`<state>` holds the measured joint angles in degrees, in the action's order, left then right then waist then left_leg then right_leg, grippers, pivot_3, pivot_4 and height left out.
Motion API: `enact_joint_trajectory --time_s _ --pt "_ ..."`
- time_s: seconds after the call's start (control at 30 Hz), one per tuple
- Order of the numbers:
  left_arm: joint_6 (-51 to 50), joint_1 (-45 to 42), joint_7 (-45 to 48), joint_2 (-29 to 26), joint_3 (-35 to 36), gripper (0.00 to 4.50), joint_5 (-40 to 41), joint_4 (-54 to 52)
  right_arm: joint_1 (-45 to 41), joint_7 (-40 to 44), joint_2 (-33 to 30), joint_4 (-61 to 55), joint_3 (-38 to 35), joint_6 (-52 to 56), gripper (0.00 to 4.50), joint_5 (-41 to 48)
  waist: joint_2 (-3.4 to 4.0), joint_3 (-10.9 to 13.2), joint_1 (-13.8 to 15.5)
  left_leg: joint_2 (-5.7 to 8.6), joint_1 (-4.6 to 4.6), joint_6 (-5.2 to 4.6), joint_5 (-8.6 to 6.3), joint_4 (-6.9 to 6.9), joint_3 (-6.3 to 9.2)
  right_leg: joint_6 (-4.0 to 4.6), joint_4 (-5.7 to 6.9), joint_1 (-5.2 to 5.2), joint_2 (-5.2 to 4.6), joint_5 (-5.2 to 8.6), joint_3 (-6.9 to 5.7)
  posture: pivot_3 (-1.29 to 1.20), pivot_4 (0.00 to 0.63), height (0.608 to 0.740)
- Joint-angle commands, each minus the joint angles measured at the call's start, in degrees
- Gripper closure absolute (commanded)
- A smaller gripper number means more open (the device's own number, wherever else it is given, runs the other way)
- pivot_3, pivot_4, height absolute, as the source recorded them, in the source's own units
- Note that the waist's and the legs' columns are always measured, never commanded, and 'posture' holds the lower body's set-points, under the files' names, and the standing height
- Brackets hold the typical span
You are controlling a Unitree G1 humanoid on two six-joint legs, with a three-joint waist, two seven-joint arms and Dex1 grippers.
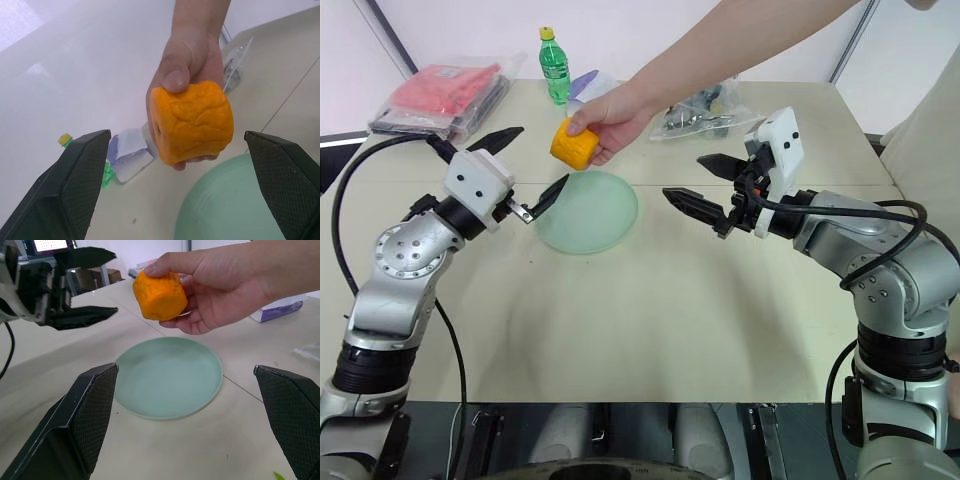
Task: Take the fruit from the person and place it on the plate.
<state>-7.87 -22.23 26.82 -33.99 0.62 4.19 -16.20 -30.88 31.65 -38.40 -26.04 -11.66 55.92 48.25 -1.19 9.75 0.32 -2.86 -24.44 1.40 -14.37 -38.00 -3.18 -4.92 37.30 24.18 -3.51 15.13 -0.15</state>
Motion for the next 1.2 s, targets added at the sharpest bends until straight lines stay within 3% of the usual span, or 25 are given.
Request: enact_joint_trajectory --time_s 0.03,0.3,0.77,0.87,0.97,1.0,1.2 --pt "3.1 -1.6 -0.5 1.2 -0.4 0.00 -1.4 1.6 -0.6 -0.7 0.0 -2.5 -0.7 -0.3 0.07 1.5 0.00 0.0 0.1 0.00 0.00 0.00 0.00 0.00 0.00 0.00 0.00 0.00 0.00 0.00 0.00 0.00 0.150 0.731" --pt "7.8 -5.9 -1.9 6.2 -1.6 0.00 -3.6 10.2 0.1 -1.7 -0.6 -3.8 -0.8 -0.2 0.07 2.6 0.00 0.0 0.4 0.00 -0.02 0.00 0.00 -0.04 0.00 -0.01 0.01 0.00 -0.01 -0.01 -0.01 0.00 0.150 0.731" --pt "13.9 -10.9 -1.3 9.9 -2.3 0.00 -4.8 20.4 1.8 -4.2 -1.7 -5.8 -2.0 -0.4 0.07 3.8 0.00 0.0 0.3 0.00 -0.01 0.00 0.00 -0.05 0.01 -0.02 0.04 0.00 0.01 -0.01 -0.02 0.00 0.150 0.731" --pt "14.8 -11.5 -1.1 10.6 -2.4 0.82 -4.9 21.9 1.8 -4.5 -1.6 -6.0 -1.9 -0.3 0.00 3.9 0.00 0.0 0.4 0.00 -0.01 0.00 0.00 -0.05 0.01 -0.02 0.04 -0.01 0.00 -0.01 -0.01 0.00 0.150 0.731" --pt "15.4 -11.5 -0.9 11.1 -2.5 2.33 -4.9 22.3 2.0 -4.3 -1.9 -6.0 -1.5 -0.4 0.00 3.6 0.00 0.0 0.3 0.00 -0.01 0.00 0.00 -0.05 0.01 -0.02 0.04 0.00 0.00 -0.01 -0.01 0.00 0.150 0.731" --pt "15.7 -11.5 -0.7 11.2 -2.6 2.55 -4.9 22.3 2.0 -4.3 -2.0 -6.0 -1.5 -0.4 0.00 3.6 0.00 0.0 0.3 0.00 -0.01 0.00 0.00 -0.05 0.01 -0.02 0.04 -0.01 0.00 -0.01 -0.01 0.00 0.150 0.731" --pt "16.8 -11.4 -0.5 11.5 -2.5 2.56 -5.0 22.2 2.0 -4.1 -1.9 -5.7 -1.1 -0.9 0.00 3.1 0.00 0.0 0.3 0.00 -0.01 0.00 0.00 -0.05 0.01 -0.02 0.04 -0.01 0.00 -0.01 -0.01 0.00 0.150 0.731"
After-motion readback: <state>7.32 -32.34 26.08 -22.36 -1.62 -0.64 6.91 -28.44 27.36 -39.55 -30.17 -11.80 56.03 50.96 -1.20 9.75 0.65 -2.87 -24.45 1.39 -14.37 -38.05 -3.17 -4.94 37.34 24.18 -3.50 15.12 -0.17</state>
